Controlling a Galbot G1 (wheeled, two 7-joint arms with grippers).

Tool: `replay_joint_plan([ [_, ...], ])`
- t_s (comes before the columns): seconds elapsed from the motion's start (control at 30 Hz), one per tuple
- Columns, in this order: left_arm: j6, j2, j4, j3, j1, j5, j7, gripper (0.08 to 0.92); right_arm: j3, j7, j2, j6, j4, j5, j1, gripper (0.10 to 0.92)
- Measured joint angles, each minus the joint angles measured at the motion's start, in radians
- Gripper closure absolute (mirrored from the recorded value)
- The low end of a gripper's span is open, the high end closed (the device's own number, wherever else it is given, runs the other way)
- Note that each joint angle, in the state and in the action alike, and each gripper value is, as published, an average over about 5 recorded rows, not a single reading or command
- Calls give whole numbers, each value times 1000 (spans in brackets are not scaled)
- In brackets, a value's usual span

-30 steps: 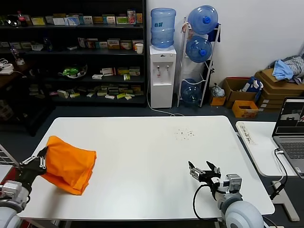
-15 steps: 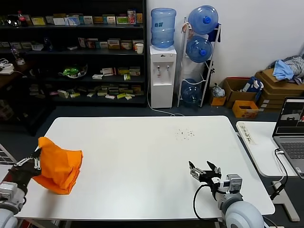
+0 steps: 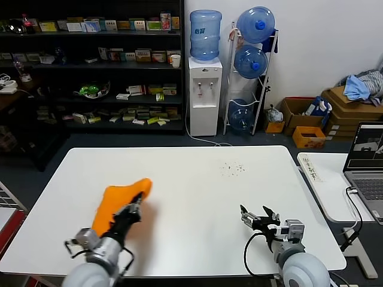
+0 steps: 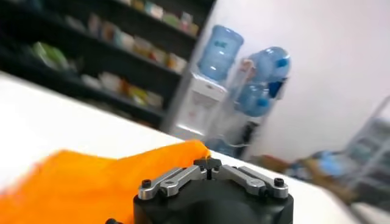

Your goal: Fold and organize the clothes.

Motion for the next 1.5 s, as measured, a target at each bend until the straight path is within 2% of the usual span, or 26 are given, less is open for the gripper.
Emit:
replay_joint_plan([
  [0.2,-13,-84,52,190,-91,-77,-40,906,10,7,10,0,-18,0,-8,203],
  [0.37,-23,-133,100,273,-132,-78,-57,906,13,9,14,0,-25,0,-11,203],
  [0.67,-64,-206,184,314,-189,17,-68,906,11,10,17,1,-34,0,-10,203],
  [0.9,-69,-220,206,319,-205,60,-64,900,13,3,14,7,-35,-5,-9,203],
  [1.0,-64,-215,201,319,-197,68,-45,853,21,-19,17,26,-41,-22,-15,203],
  [1.2,-95,-180,178,287,-146,132,57,685,59,-135,33,153,-71,-123,-30,203],
  [1.5,-385,-189,198,59,47,340,306,425,205,-363,126,404,-123,-303,-117,203],
])
